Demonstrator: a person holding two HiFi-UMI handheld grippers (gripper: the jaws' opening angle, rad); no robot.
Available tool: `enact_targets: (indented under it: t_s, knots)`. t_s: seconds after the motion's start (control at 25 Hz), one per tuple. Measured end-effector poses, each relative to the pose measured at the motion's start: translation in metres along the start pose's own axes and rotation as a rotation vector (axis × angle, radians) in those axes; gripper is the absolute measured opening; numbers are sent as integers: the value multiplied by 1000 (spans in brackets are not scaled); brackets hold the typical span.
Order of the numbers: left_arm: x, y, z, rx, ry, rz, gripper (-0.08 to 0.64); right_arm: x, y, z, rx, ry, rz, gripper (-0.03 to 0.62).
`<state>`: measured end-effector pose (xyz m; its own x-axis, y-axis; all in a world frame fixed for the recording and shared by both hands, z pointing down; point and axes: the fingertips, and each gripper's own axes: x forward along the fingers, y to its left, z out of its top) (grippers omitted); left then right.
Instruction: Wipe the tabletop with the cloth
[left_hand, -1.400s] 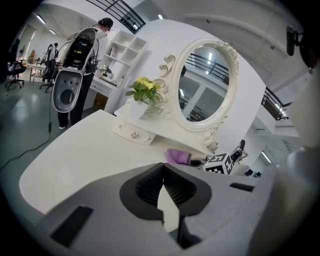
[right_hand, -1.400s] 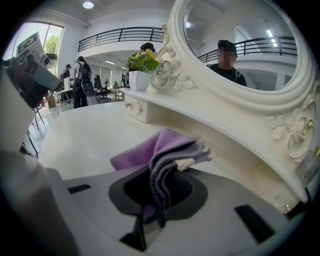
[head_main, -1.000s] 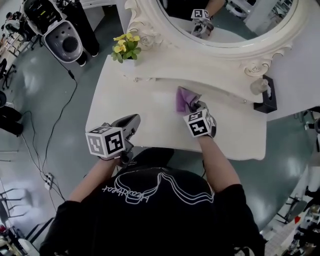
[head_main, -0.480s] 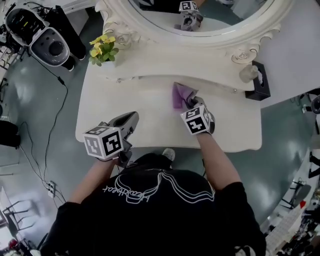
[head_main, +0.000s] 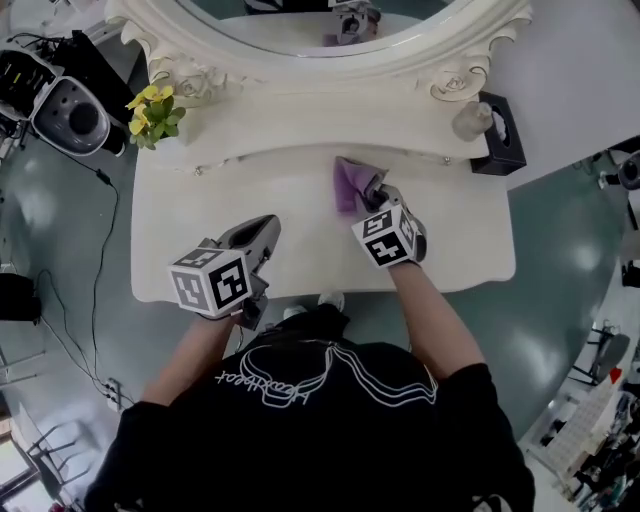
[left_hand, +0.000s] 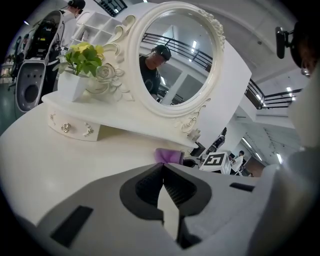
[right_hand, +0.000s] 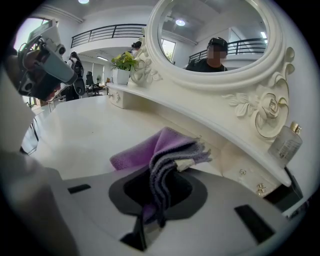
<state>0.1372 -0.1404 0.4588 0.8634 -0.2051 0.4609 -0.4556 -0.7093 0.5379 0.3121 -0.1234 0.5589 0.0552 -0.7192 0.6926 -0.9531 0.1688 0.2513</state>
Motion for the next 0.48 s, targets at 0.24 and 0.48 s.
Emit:
enact_targets:
  t_s: [0.24, 0.48]
  knots:
    - [23, -19, -1, 19, 36, -28, 5, -9, -24, -19, 22, 18, -26, 54]
    - [44, -33, 0, 12, 52, -54, 5, -19, -49, -39, 40, 42, -58, 54]
